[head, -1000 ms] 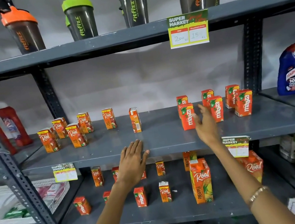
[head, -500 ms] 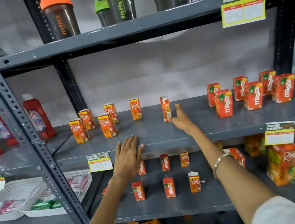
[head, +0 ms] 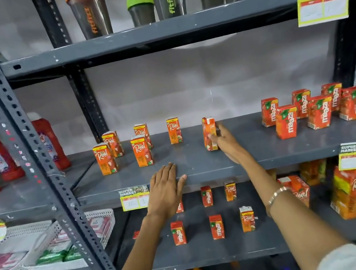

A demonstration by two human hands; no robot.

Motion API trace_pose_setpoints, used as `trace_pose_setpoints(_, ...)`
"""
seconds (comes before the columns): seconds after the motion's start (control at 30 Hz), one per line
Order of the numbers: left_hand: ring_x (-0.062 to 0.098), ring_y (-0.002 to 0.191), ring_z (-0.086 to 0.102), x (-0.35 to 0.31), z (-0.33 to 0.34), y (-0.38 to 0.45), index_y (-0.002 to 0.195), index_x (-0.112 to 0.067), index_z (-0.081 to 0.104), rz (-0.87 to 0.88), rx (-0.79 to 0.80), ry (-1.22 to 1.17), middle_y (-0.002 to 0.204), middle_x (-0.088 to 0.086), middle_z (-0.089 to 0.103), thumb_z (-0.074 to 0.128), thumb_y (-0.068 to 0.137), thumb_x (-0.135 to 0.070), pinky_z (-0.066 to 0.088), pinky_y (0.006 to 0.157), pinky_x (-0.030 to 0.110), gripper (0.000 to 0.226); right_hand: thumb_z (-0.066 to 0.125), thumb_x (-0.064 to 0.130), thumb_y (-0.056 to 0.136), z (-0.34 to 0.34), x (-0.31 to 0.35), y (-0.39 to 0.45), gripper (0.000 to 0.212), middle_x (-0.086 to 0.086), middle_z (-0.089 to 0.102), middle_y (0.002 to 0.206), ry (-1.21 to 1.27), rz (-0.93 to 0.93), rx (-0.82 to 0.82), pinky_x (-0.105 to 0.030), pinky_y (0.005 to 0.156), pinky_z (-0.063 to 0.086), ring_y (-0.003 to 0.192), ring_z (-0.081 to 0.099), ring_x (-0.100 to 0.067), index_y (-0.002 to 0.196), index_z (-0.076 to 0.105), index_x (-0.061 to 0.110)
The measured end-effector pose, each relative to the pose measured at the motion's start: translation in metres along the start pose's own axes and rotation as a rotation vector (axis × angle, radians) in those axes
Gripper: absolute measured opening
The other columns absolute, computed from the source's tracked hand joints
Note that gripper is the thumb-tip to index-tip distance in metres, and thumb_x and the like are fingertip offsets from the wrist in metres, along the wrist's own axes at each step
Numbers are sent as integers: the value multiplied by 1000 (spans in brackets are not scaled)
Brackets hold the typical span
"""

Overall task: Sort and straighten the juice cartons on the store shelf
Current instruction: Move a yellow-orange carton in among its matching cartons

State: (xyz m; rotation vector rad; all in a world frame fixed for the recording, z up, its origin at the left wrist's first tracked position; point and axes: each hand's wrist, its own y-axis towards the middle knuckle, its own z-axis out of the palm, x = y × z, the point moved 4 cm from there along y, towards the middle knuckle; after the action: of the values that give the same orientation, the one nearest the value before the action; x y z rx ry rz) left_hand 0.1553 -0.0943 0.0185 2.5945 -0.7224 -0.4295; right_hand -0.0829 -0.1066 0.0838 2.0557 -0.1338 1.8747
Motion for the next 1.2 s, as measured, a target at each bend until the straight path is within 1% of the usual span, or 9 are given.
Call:
trace_pose_setpoints(0.17,21,148,33,2,1,2,151,-18,38,-2,-32,2,158,1,40,17,101,-59,21,124,39,67,43,21,103,18,16,-53,35,-14,58,136,541,98,89,-60,98,49,124,56,-32,136,49,12)
trace_pose_setpoints(0.27,20,150,30,0,2,1,152,-19,35,-13,-15,-1,160,0,38,15,101,-60,19,125,40,68,34,30,102,21,39,-92,29,-3,70,113,683,115,168,-44,79,58,110,63,-24,114,60,23)
trace_pose_setpoints(0.33,20,151,28,-1,1,-1,153,-19,34,-25,-8,1,160,0,37,12,99,-62,17,125,39,72,34,32,101,18,56,-117,33,-5,72,110,724,110,220,-40,74,61,106,66,-24,117,60,20)
trace_pose_setpoints(0.5,20,152,27,-6,-3,-2,154,-18,32,-50,-4,11,161,1,36,18,102,-57,17,126,39,66,42,38,97,13,106,-180,53,-14,63,123,693,9,399,-38,74,61,97,70,-24,144,45,13)
trace_pose_setpoints(0.6,21,152,27,-10,-4,-5,154,-17,31,-50,3,13,161,2,36,20,104,-53,16,126,39,64,53,35,86,12,126,-209,62,-13,64,120,682,-32,477,-36,72,62,93,72,-23,144,45,14)
trace_pose_setpoints(0.83,22,154,21,-17,-11,-4,156,-17,26,-19,62,94,165,3,26,22,106,-44,15,126,42,57,55,29,82,21,123,-229,69,-15,62,118,663,-59,520,-42,75,59,92,69,-23,147,39,12)
trace_pose_setpoints(1.03,22,152,27,-15,-8,-6,154,-17,30,-30,29,78,163,3,32,21,105,-48,18,126,42,59,60,32,86,24,100,-197,57,-19,60,135,541,-79,403,-48,98,53,122,61,-37,137,47,14)
trace_pose_setpoints(1.13,20,153,25,-12,-3,-2,155,-18,28,-59,26,32,163,1,32,18,104,-54,15,127,40,64,60,30,85,27,80,-164,36,0,70,120,491,-74,352,-29,85,59,115,67,-20,121,57,26)
trace_pose_setpoints(1.2,19,153,23,-13,-2,0,156,-19,28,-54,0,15,163,0,31,16,103,-57,14,127,39,66,61,23,90,31,62,-135,34,6,71,114,454,-57,321,-24,83,57,110,68,-10,124,56,24)
